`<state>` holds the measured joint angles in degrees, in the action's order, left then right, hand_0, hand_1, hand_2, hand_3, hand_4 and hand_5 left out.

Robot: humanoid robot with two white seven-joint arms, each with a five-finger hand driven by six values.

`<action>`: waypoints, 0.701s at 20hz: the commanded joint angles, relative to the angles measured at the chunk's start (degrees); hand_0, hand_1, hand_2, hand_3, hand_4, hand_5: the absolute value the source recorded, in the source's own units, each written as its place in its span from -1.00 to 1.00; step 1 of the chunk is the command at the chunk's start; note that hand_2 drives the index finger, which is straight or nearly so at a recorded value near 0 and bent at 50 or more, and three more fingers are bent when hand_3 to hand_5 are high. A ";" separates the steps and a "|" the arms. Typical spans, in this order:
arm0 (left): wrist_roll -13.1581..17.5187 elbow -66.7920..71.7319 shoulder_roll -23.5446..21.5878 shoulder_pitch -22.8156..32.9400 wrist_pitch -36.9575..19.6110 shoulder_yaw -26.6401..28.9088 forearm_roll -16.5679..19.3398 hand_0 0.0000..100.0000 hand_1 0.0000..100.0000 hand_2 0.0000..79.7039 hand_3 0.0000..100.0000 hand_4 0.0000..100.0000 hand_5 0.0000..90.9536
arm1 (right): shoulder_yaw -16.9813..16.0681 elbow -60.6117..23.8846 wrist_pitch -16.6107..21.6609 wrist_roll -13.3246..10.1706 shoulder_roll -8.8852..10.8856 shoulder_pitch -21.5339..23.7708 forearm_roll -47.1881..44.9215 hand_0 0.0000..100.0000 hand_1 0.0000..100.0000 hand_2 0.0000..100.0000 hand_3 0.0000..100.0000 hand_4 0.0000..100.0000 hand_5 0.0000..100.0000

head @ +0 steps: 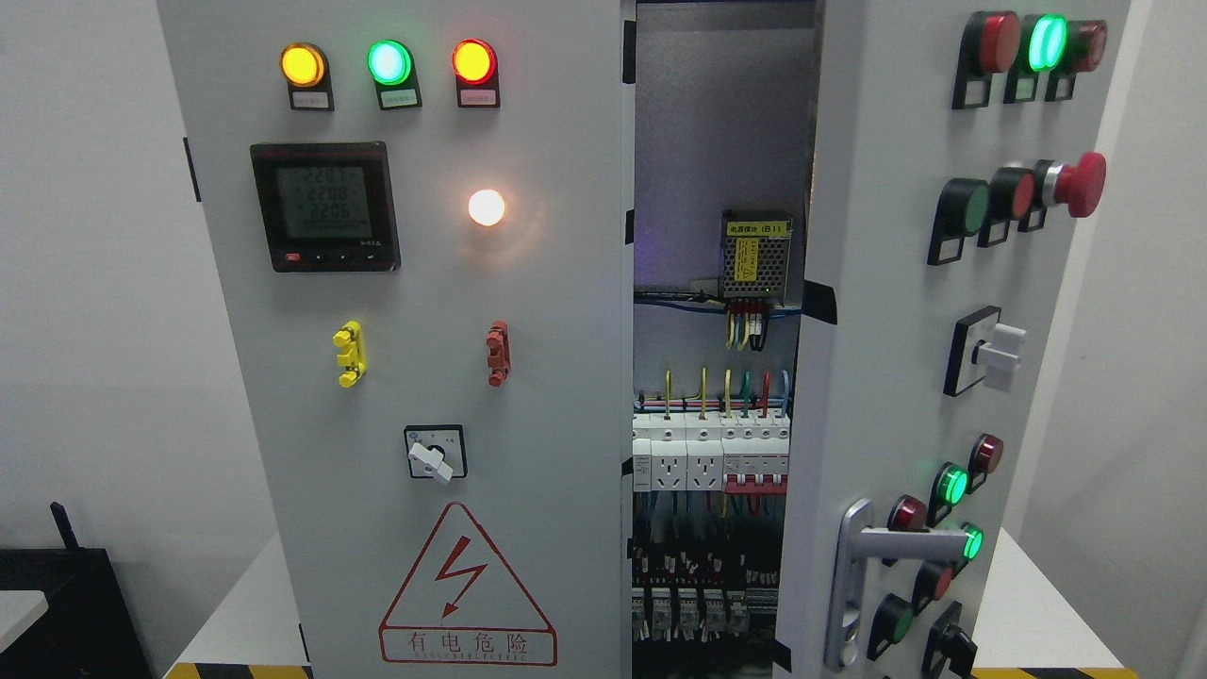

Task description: Open door with both hands

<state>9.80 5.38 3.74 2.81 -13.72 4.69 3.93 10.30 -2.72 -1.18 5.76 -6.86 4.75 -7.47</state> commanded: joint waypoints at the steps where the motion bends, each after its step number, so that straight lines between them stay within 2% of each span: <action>1: 0.04 0.07 0.04 -0.26 0.01 -0.03 -0.06 -1.00 -1.00 -1.00 -1.00 -0.94 -1.00 | 0.07 0.08 0.04 -0.05 -0.09 0.00 0.00 -0.79 -1.00 -1.00 -1.00 -1.00 -1.00; 5: 0.04 -0.28 0.04 -0.62 -0.07 -0.64 0.02 -1.00 -1.00 -1.00 -1.00 -0.94 -1.00 | -0.02 -0.01 -0.05 -0.05 0.00 0.00 0.00 -0.79 -1.00 -1.00 -1.00 -1.00 -1.00; 9: 0.22 -7.11 0.48 0.35 0.01 -0.56 0.29 -1.00 -1.00 -1.00 -1.00 -0.94 -1.00 | -0.02 -0.01 0.04 -0.05 0.00 0.00 0.00 -0.79 -1.00 -1.00 -1.00 -1.00 -1.00; 12: 0.66 -24.29 0.48 6.74 0.71 -0.73 0.55 -1.00 -1.00 -1.00 -1.00 -0.94 -1.00 | 0.07 -0.01 -0.05 -0.05 0.00 0.00 0.00 -0.79 -1.00 -1.00 -1.00 -1.00 -1.00; 14: 0.66 -39.67 -1.00 13.15 1.33 -3.61 0.29 -1.00 -1.00 -1.00 -1.00 -0.94 -1.00 | -0.02 -0.01 -0.05 -0.05 0.00 0.00 0.00 -0.79 -1.00 -1.00 -1.00 -1.00 -1.00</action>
<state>10.36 -3.71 3.83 7.04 -13.02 3.99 4.19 10.31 -2.71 -1.19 5.76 -6.87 4.75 -7.47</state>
